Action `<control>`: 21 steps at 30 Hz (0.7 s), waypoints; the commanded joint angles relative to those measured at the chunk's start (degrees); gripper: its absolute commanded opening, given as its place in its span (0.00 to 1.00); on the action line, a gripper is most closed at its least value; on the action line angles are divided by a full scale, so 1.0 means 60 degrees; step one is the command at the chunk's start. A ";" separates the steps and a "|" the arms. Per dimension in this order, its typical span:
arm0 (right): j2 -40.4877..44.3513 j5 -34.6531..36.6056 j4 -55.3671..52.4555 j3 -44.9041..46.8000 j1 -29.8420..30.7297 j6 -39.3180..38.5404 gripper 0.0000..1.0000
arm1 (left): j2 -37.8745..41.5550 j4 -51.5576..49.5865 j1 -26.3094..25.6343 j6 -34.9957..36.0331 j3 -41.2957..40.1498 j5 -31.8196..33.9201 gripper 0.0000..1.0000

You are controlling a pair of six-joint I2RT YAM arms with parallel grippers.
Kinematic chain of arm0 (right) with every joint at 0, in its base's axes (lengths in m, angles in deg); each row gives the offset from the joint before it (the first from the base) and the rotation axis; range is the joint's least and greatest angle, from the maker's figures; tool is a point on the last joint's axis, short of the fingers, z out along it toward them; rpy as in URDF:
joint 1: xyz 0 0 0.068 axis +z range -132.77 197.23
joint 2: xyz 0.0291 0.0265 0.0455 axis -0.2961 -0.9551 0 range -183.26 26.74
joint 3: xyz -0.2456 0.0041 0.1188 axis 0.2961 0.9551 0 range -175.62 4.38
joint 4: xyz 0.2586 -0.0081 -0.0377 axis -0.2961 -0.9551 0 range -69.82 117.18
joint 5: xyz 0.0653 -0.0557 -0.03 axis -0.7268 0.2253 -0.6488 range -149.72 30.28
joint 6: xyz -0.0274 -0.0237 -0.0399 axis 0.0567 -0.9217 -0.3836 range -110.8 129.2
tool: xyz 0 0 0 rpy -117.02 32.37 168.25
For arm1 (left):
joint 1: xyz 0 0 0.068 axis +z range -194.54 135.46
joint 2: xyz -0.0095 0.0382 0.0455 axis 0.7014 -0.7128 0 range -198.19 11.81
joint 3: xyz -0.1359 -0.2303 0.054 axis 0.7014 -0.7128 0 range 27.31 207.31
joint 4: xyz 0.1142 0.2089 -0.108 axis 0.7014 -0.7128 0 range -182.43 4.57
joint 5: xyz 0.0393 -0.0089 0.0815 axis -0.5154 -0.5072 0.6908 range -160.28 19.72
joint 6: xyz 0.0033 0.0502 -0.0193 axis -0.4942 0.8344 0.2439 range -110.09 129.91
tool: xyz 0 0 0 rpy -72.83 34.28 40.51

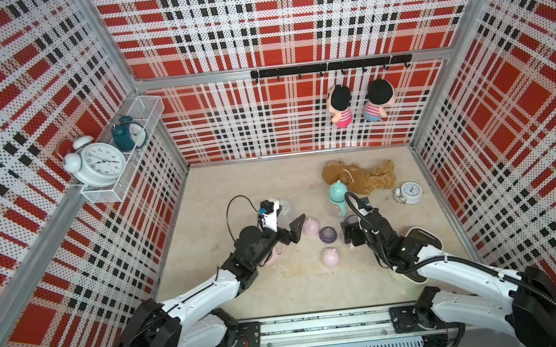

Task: Assemble the baby bottles
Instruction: Place the baby bottle at the center of the board, then pick up the lid from the center of the board.

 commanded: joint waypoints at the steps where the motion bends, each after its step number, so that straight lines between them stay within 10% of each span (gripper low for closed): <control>1: 0.0543 -0.0110 -0.0942 -0.0646 0.0031 -0.0256 0.95 | 0.0048 0.0102 0.0068 0.0070 0.0226 -0.0099 0.98; 15: 0.0829 -0.3310 -0.3836 -0.2672 0.0800 -0.0853 0.91 | 0.0667 -0.0513 0.0664 0.0103 0.0185 -0.0251 0.98; 21: -0.0685 -0.2357 -0.4854 -0.3378 0.2369 -0.0698 0.91 | 0.0721 -0.0636 0.0789 0.0101 0.0182 -0.0240 0.98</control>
